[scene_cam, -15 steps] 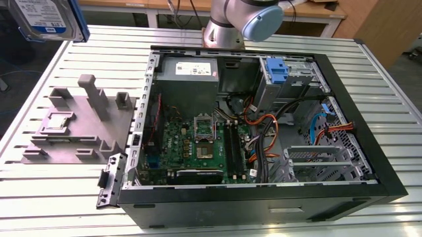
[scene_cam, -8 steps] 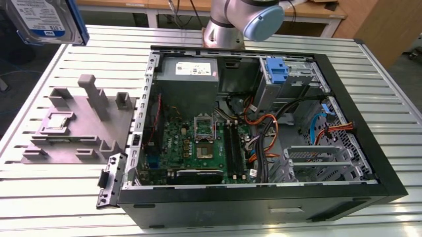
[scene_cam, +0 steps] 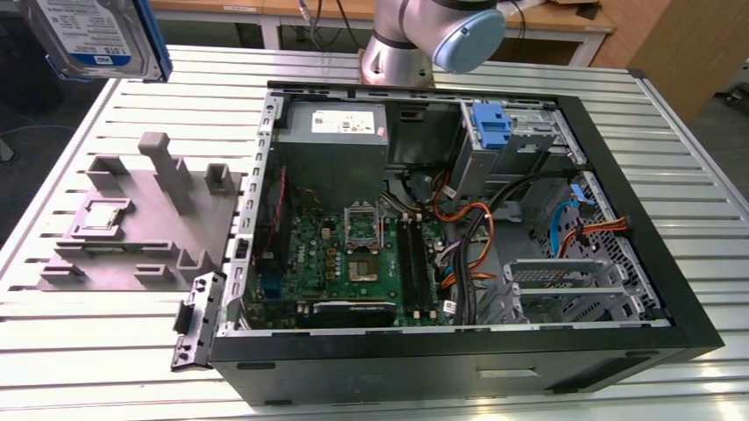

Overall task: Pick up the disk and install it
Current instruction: 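Pick up the disk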

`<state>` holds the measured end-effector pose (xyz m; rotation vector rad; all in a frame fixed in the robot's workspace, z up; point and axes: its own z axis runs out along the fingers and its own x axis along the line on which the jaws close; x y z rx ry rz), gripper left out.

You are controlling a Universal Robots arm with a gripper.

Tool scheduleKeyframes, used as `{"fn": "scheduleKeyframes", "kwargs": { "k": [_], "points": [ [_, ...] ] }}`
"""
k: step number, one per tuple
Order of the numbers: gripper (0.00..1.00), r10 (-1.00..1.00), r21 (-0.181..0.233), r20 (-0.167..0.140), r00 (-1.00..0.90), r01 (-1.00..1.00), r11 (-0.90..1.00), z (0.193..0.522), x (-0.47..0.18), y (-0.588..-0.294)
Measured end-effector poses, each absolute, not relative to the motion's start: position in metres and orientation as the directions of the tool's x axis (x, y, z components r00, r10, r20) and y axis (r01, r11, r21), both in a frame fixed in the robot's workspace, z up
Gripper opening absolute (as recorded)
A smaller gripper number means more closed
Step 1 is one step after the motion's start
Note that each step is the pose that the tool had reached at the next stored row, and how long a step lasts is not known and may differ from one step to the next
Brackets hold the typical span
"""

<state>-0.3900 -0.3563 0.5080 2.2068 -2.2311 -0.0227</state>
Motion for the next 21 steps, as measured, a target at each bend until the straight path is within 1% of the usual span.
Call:
{"fn": "scheduleKeyframes", "kwargs": {
  "k": [21],
  "points": [
    [0.36, -1.000, 0.013, -0.008, -0.011, -1.000, 0.011, 0.5079, -0.3822, -0.3564]
  ]
}}
